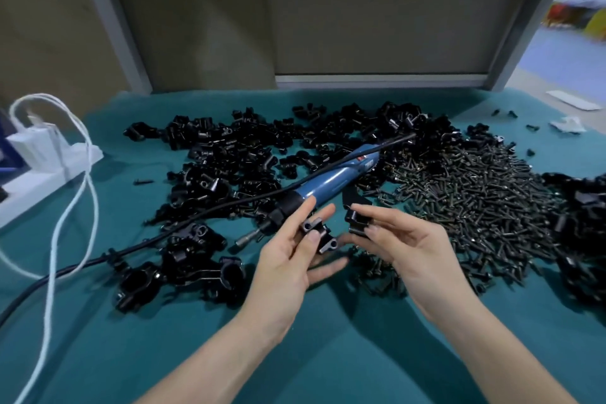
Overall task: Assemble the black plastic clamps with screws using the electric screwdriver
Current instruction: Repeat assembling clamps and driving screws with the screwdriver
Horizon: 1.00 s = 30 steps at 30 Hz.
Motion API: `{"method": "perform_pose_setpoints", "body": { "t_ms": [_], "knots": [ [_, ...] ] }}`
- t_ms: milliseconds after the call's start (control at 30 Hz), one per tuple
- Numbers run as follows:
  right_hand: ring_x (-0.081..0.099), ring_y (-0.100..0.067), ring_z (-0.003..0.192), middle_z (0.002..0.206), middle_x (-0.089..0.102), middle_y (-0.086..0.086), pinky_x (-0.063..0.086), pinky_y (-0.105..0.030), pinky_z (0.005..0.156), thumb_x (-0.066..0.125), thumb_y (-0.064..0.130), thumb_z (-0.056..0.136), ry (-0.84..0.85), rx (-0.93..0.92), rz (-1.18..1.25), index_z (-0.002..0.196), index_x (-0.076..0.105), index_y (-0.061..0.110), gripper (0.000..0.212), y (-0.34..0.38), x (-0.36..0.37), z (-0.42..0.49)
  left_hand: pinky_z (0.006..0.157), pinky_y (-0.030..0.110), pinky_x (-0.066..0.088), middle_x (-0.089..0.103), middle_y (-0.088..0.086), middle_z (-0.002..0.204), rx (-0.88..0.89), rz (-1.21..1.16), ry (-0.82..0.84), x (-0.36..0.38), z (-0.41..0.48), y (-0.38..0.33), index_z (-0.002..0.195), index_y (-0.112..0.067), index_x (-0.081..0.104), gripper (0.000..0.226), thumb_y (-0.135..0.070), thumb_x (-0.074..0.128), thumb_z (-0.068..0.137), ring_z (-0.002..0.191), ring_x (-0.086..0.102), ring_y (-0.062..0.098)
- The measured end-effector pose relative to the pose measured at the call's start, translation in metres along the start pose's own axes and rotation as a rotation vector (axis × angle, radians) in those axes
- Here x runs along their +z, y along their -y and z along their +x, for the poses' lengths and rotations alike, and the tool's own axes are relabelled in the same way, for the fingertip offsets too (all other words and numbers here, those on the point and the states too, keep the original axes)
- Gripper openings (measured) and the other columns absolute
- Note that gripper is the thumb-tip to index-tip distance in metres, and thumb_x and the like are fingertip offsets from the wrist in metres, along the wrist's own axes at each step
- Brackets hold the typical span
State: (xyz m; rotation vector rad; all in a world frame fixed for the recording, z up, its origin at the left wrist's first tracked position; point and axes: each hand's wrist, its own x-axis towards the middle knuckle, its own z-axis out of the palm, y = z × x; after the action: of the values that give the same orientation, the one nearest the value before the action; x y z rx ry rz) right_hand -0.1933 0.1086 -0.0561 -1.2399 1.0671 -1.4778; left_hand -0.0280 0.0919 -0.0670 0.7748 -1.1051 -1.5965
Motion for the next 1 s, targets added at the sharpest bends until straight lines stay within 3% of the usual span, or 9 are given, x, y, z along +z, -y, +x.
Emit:
{"method": "perform_pose_setpoints", "body": {
  "t_ms": [133, 200, 300, 367, 433, 533, 767, 933, 1000],
  "knots": [
    [0.066, -0.012, 0.061, 0.073, 0.070, 0.008, 0.058, -0.028, 0.066, 0.060, 0.010, 0.094, -0.281, -0.060, -0.387, 0.114, 0.068, 0.045, 0.041, 0.000, -0.012, 0.004, 0.067, 0.029, 0.058, 0.065, -0.013, 0.126, 0.018, 0.037, -0.004, -0.001, -0.002, 0.001, 0.117, -0.032, 0.065, 0.032, -0.029, 0.052, 0.087, 0.090, 0.073, 0.028],
    [0.042, -0.001, 0.052, 0.065, 0.050, 0.015, 0.037, -0.012, 0.052, 0.060, 0.024, 0.094, -0.299, -0.013, -0.530, 0.137, 0.043, 0.052, 0.054, 0.000, -0.023, 0.009, 0.058, 0.022, 0.053, 0.067, -0.012, 0.123, 0.039, 0.115, -0.001, -0.001, -0.002, 0.002, 0.106, -0.037, 0.068, 0.025, -0.034, 0.052, 0.087, 0.071, 0.071, 0.022],
    [0.043, -0.002, 0.127, 0.134, 0.048, 0.019, 0.038, -0.020, 0.101, 0.059, 0.035, 0.093, 0.029, 0.203, -0.621, 0.146, 0.010, 0.055, 0.075, 0.000, -0.024, 0.017, 0.048, 0.020, 0.044, 0.068, -0.011, 0.120, 0.071, 0.217, 0.000, 0.000, -0.003, 0.004, 0.106, -0.045, 0.065, 0.025, -0.041, 0.051, 0.086, 0.058, 0.060, 0.016],
    [0.034, -0.007, 0.140, 0.147, 0.040, 0.018, 0.031, -0.020, 0.110, 0.061, 0.034, 0.093, 0.107, 0.185, -0.762, 0.143, 0.030, 0.051, 0.061, 0.003, -0.025, 0.021, 0.047, 0.021, 0.044, 0.070, -0.010, 0.115, 0.080, 0.229, -0.002, 0.001, -0.003, 0.003, 0.106, -0.048, 0.065, 0.028, -0.047, 0.052, 0.082, 0.059, 0.060, 0.016],
    [0.062, 0.003, 0.103, 0.120, 0.066, 0.014, 0.045, -0.013, 0.088, 0.062, 0.029, 0.092, -0.051, 0.078, -0.831, 0.125, 0.061, 0.040, 0.034, 0.012, -0.035, 0.033, 0.047, 0.020, 0.043, 0.073, -0.006, 0.106, 0.082, 0.234, -0.012, 0.001, -0.004, 0.002, 0.103, -0.049, 0.067, 0.029, -0.051, 0.053, 0.078, 0.059, 0.059, 0.014],
    [0.053, -0.004, 0.049, 0.083, 0.072, 0.008, 0.040, -0.011, 0.047, 0.056, 0.013, 0.094, -0.316, -0.042, -0.968, 0.102, 0.073, 0.026, 0.023, 0.027, -0.066, 0.065, 0.042, 0.016, 0.037, 0.075, 0.000, 0.094, 0.059, 0.242, 0.000, 0.002, -0.006, 0.001, 0.101, -0.048, 0.069, 0.030, -0.051, 0.052, 0.076, 0.049, 0.050, 0.009],
    [0.050, -0.035, 0.119, 0.135, 0.053, -0.019, 0.042, -0.041, 0.100, 0.042, -0.006, 0.092, -0.508, 0.136, -1.295, 0.131, 0.055, 0.006, 0.043, 0.029, -0.156, 0.163, 0.038, 0.023, 0.038, 0.074, 0.011, 0.086, 0.003, 0.089, -0.063, 0.001, -0.002, 0.003, 0.101, -0.037, 0.074, 0.029, -0.037, 0.054, 0.080, 0.044, 0.049, 0.021],
    [0.057, -0.036, 0.112, 0.135, 0.056, -0.017, 0.045, -0.035, 0.083, 0.045, 0.008, 0.096, -0.265, 0.245, -1.417, 0.139, 0.048, 0.019, 0.044, 0.014, -0.174, 0.211, 0.042, 0.030, 0.046, 0.071, 0.020, 0.080, -0.022, 0.018, -0.075, -0.003, 0.004, 0.009, 0.105, -0.032, 0.074, 0.055, -0.062, 0.079, 0.059, 0.046, 0.055, 0.031],
    [0.052, -0.034, 0.121, 0.142, 0.050, -0.012, 0.044, -0.038, 0.094, 0.046, 0.023, 0.099, -0.160, 0.370, -1.546, 0.145, 0.040, 0.030, 0.047, 0.007, -0.175, 0.221, 0.042, 0.029, 0.046, 0.073, 0.019, 0.090, -0.023, 0.000, -0.065, -0.004, 0.006, 0.012, 0.102, -0.031, 0.076, 0.056, -0.061, 0.082, 0.055, 0.046, 0.055, 0.031]
  ]
}}
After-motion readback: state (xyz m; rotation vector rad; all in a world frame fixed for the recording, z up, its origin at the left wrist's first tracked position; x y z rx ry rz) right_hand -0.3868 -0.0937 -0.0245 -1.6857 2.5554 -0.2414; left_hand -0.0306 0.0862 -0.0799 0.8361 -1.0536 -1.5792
